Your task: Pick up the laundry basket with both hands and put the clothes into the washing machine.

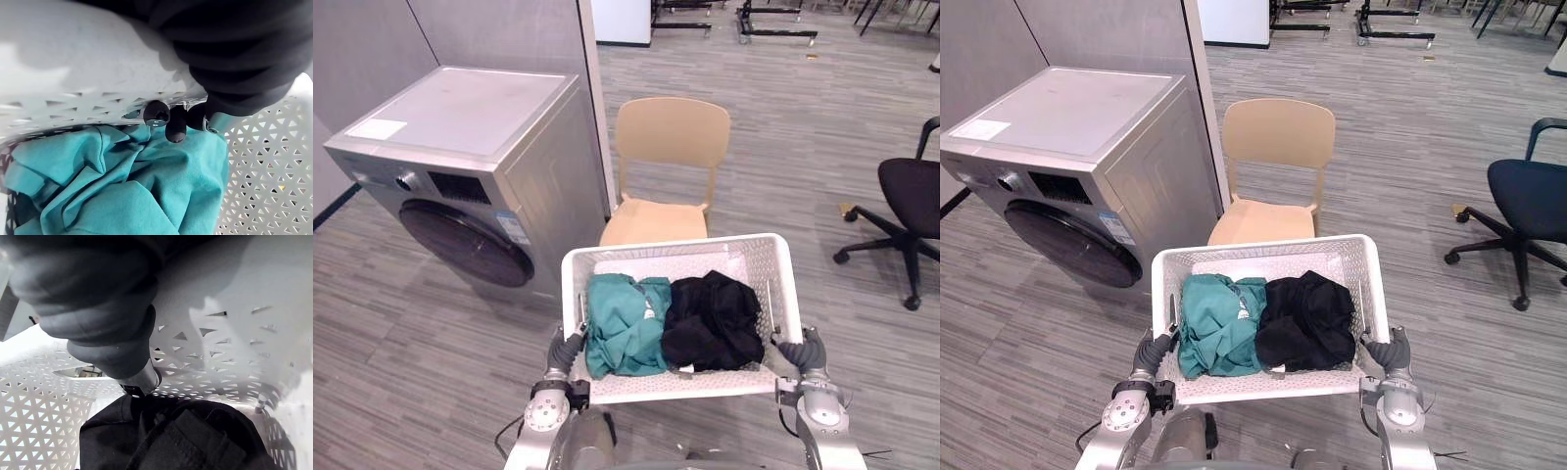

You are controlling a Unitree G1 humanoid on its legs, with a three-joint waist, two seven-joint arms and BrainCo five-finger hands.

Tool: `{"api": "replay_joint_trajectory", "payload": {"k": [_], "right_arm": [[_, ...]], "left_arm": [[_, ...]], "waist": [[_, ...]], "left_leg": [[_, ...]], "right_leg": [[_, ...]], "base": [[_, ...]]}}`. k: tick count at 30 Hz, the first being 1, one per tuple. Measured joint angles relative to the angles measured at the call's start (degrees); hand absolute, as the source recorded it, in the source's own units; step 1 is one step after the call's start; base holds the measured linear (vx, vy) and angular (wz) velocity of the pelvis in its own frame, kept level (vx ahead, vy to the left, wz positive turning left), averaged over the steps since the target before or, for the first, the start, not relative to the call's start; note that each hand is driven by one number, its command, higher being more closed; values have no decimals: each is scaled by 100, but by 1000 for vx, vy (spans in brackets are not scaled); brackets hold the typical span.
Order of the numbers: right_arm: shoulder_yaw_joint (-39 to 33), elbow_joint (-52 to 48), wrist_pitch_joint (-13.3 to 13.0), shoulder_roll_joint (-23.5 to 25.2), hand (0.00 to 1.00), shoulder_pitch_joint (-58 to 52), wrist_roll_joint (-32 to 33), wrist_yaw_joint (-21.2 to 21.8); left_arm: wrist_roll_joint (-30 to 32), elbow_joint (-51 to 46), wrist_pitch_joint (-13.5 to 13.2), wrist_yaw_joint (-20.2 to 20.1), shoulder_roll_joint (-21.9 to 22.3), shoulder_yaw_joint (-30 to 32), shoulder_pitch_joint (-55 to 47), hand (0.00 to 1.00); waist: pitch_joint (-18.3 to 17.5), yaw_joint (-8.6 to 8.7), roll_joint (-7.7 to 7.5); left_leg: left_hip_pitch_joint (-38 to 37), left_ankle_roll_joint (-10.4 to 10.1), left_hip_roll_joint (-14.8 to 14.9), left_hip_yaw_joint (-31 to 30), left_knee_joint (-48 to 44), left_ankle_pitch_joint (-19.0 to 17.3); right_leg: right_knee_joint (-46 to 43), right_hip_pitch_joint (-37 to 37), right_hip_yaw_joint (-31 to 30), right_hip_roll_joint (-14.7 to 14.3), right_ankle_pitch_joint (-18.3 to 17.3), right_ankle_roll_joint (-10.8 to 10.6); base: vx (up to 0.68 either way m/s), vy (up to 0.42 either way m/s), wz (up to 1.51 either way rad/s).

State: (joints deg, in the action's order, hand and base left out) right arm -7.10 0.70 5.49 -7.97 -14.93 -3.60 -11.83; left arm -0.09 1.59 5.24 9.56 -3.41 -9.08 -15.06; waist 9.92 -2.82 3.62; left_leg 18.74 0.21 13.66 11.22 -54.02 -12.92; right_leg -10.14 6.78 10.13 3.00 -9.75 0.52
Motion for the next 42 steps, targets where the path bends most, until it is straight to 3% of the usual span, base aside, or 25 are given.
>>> {"api": "replay_joint_trajectory", "payload": {"k": [1,2,3,4,5,7,8,9,10,11,12,13,16,17,18,19,21,23,25,30,33,38,39,40,42], "right_arm": [[-18,28,-1,-3,100,-4,22,-23],[-45,81,-5,-57,100,-2,78,-25],[-46,145,-12,-115,100,1,82,-23],[-42,458,-12,-13,100,137,87,-35],[-101,605,-1,88,100,174,84,-25],[-94,647,-1,79,100,187,78,3],[-93,755,-1,80,100,229,76,65],[-80,873,-2,97,100,239,73,86],[-76,972,-5,137,100,252,71,87],[-77,1029,-4,170,100,253,69,86],[-74,1190,-3,210,100,272,67,86],[-51,1235,2,224,100,256,60,85],[35,1228,2,192,100,224,63,73],[35,1228,1,192,100,224,63,71],[44,1228,2,211,100,220,65,69],[42,1291,0,198,100,238,64,61],[57,1397,5,91,100,253,65,55],[98,1399,5,54,100,383,68,10],[98,1401,5,42,100,505,78,-76],[95,1406,5,-152,100,1689,336,-478],[85,1672,6,-293,100,2829,647,-725],[37,2342,4,-402,100,4830,1174,-1046],[33,2372,2,-409,0,5023,1265,-1098],[23,2487,-35,-444,0,5351,1320,-1174],[-41,2508,-134,-547,0,5660,1488,-1201]], "left_arm": [[2,2,4,-47,-4,-6,22,100],[8,0,5,-74,14,-43,25,100],[16,7,7,-82,24,-62,9,100],[34,132,46,-66,-31,-44,78,100],[77,142,128,-74,-101,-58,127,100],[75,149,137,-73,-118,-75,99,100],[75,151,146,-73,-133,-76,57,100],[76,158,164,-75,-176,-80,18,100],[76,171,167,-76,-243,-107,16,100],[77,196,169,-76,-284,-126,25,100],[78,284,174,-74,-330,-138,29,100],[78,334,180,-74,-358,-150,30,100],[78,345,180,-66,-387,-148,65,100],[79,350,179,-65,-391,-149,69,100],[84,355,179,-62,-424,-149,70,100],[89,549,173,-54,-362,-167,163,100],[143,704,213,-33,-243,-179,205,100],[146,805,208,84,-247,-180,384,100],[177,974,206,173,-258,-188,728,100],[149,1482,206,579,-432,-151,2453,100],[-68,1978,209,810,-586,24,3700,100],[-331,3033,208,950,-1073,409,5901,100],[-369,3102,208,948,-1124,464,6117,100],[-386,3246,191,950,-1208,528,6513,0],[-390,3284,185,932,-1350,566,6940,0]], "waist": [[6,15,-12],[-37,28,81],[-74,27,194],[-83,50,11],[-116,50,-142],[-105,23,-173],[-97,1,-189],[-93,20,-225],[-88,56,-270],[-81,85,-288],[-82,213,-298],[-82,228,-298],[-105,246,-333],[-123,244,-360],[-164,234,-442],[-179,252,-421],[-259,201,-266],[-268,213,-226],[-124,208,-293],[503,197,-479],[1050,179,-463],[1413,145,-359],[1455,151,-352],[1493,167,-352],[1499,170,-352]], "left_leg": [[41,-59,-243,-123,1238,43],[-124,-413,-528,-476,2820,437],[-225,-476,-536,-664,3397,1068],[-328,-306,-733,-571,3353,1054],[-294,-125,-900,-473,3136,777],[-252,-30,-899,-311,2748,377],[-394,6,-899,-159,2659,84],[-689,88,-930,64,2697,-92],[-897,144,-997,142,2789,-165],[-1022,177,-1026,178,2838,-200],[-1299,202,-1063,205,3009,-229],[-1537,198,-1069,292,3198,-226],[-1844,149,-1070,349,3468,-227],[-1856,113,-1077,349,3492,-232],[-1854,52,-1123,325,3479,-255],[-1860,-19,-1141,147,3441,-297],[-1869,-118,-986,17,3491,-237],[-1756,-212,-864,-46,3610,-176],[-1608,-265,-867,-123,3554,-140],[137,-269,-850,-330,2425,-142],[812,-264,-825,-332,2017,-149],[2048,-123,-578,-347,1597,-350],[2170,-128,-576,-345,1578,-334],[2416,-127,-577,-342,1580,-273],[2668,-97,-573,-357,1604,-159]], "right_leg": [[38,132,-34,174,-119,-196],[44,212,-97,256,-267,-439],[63,258,-166,210,-353,-571],[138,393,-278,433,-395,-637],[122,391,-429,642,-344,-649],[-165,305,-597,747,-306,-718],[-855,22,-764,840,-317,-802],[-2136,-536,-951,1018,-127,-1256],[-2917,-909,-1012,1135,-11,-1469],[-3337,-1091,-1015,1211,-40,-1419],[-3836,-1374,-891,1225,-164,-1195],[-3891,-1569,-775,1186,-282,-1004],[-2985,-2051,-518,911,-465,-820],[-2559,-2073,-521,846,-427,-802],[-1829,-2054,-534,760,-99,-641],[-1503,-1999,-508,696,271,-595],[-1127,-1786,-409,533,360,-506],[-864,-1792,-283,395,464,-416],[-860,-1871,-206,395,491,-380],[-1391,-3200,-46,566,614,-314],[-1601,-3754,-22,612,693,-312],[-1667,-4813,75,474,964,-206],[-1655,-4923,72,471,998,-203],[-1602,-5139,77,472,1096,-172],[-1510,-5342,111,465,1200,-139]], "base": [[505,289,-8],[392,269,-16],[306,223,-17],[391,275,-15],[480,319,-10],[366,266,-34],[296,256,-78],[420,338,-79],[300,202,-52],[300,154,-12],[288,101,-6],[281,80,-12],[242,-19,-7],[226,-87,13],[243,-123,23],[285,-133,21],[177,-81,4],[164,-112,3],[46,-62,19],[-133,-13,24],[-226,19,10],[-240,-9,-7],[-229,-24,-11],[-150,-16,-4],[-36,-5,0]]}}
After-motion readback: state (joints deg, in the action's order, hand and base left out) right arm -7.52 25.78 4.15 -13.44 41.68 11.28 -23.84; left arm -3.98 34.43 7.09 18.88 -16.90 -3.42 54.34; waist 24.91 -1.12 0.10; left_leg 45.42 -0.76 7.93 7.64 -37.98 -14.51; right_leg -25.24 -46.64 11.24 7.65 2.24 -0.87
